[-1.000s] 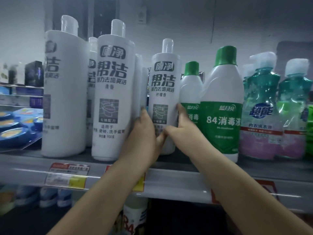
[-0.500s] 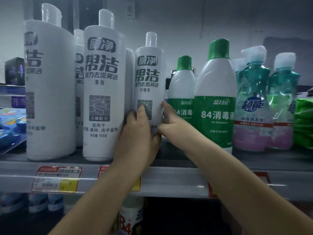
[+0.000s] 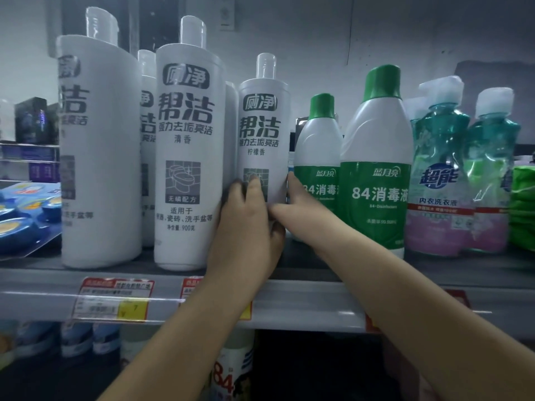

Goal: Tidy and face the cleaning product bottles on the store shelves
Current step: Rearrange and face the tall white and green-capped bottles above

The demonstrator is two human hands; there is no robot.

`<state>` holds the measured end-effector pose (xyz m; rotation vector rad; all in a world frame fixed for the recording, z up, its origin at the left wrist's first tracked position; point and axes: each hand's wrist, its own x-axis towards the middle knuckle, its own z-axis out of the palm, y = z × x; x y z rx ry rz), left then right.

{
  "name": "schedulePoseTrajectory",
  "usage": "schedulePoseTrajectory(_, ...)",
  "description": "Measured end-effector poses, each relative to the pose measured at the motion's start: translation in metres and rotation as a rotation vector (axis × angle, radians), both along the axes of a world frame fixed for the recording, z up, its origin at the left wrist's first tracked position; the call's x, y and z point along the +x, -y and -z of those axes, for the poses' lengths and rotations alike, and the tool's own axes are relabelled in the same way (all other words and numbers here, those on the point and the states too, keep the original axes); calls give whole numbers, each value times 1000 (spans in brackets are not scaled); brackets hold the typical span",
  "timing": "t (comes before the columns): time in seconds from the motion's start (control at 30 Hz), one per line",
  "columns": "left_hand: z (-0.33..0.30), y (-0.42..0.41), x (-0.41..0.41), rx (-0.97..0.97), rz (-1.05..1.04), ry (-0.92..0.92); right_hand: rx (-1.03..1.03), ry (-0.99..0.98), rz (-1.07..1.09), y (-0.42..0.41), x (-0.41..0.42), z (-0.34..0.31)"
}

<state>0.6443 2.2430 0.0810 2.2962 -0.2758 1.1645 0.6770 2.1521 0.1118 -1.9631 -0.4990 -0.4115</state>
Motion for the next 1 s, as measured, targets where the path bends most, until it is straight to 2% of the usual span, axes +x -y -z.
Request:
schedulePoseTrajectory(0.13, 1, -1, 0, -6, 13, 39, -66, 103, 28, 2, -9, 1)
schedulePoseTrajectory(0.27, 5, -4, -8, -10, 93, 202, -210, 311, 170, 10, -31, -1)
schedulePoseTrajectory(0.37, 18, -11, -19, 1, 141, 251, -298, 506, 251, 12, -51, 13)
schedulePoseTrajectory(0.5, 53, -28, -35, 7, 150, 395, -236, 763, 245, 10, -73, 61)
schedulePoseTrajectory(0.63, 100, -47, -55, 66, 147, 526, -201, 910, 223, 3, -95, 127)
schedulePoseTrajectory(0.73, 143, -65, -63, 87, 117, 480, -153, 847, 201, -9, -105, 174)
schedulePoseTrajectory(0.9, 209, -100, -60, -11, 84, 234, -121, 499, 231, -27, -91, 235)
schedulePoseTrajectory(1.0, 234, -117, -48, -90, 52, 101, -88, 363, 282, -37, -71, 254)
